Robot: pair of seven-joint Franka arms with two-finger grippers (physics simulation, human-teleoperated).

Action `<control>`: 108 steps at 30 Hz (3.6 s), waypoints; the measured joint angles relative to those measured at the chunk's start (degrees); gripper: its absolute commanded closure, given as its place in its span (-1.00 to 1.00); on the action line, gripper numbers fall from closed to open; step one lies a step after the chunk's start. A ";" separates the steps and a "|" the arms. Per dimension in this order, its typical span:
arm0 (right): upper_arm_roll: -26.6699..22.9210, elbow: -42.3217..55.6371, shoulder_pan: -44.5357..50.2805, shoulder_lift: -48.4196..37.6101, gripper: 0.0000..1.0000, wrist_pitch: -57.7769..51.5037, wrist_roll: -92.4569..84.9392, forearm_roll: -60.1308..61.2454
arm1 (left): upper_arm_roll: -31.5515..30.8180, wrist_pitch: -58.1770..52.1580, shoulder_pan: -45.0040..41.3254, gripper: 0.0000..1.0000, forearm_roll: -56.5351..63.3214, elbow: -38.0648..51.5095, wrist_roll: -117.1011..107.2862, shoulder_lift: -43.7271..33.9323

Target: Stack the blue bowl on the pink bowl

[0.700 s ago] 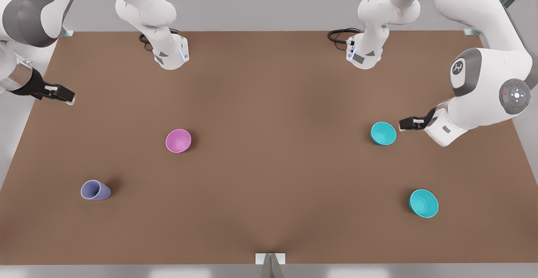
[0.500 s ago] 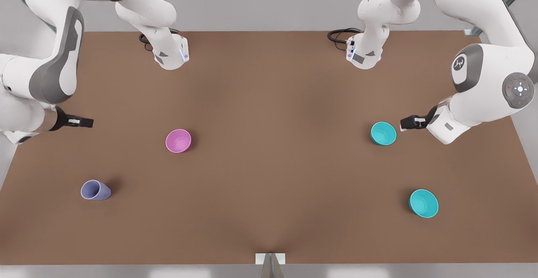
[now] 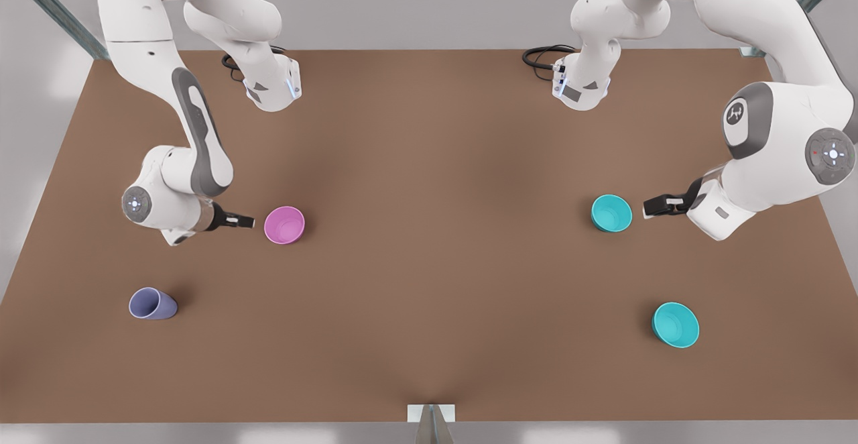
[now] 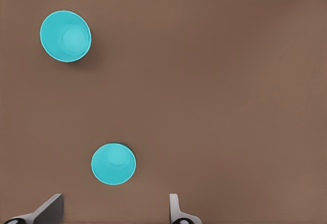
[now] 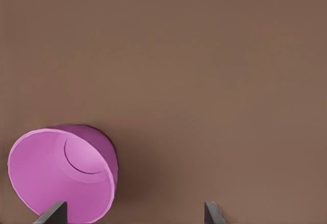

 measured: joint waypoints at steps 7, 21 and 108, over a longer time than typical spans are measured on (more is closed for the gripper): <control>1.33 -6.36 1.50 1.94 -1.00 15.15 1.83 5.64 | 0.00 0.46 0.03 -1.00 -0.02 0.54 -0.20 0.56; 2.96 -12.41 1.46 -1.14 -1.00 23.83 3.88 7.15 | 0.00 0.48 -0.27 -1.00 0.05 2.68 -0.88 1.47; 6.40 53.66 -12.05 -1.83 -1.00 -51.38 -0.94 -15.06 | 3.06 43.26 -0.66 0.57 -8.60 -44.35 15.93 3.56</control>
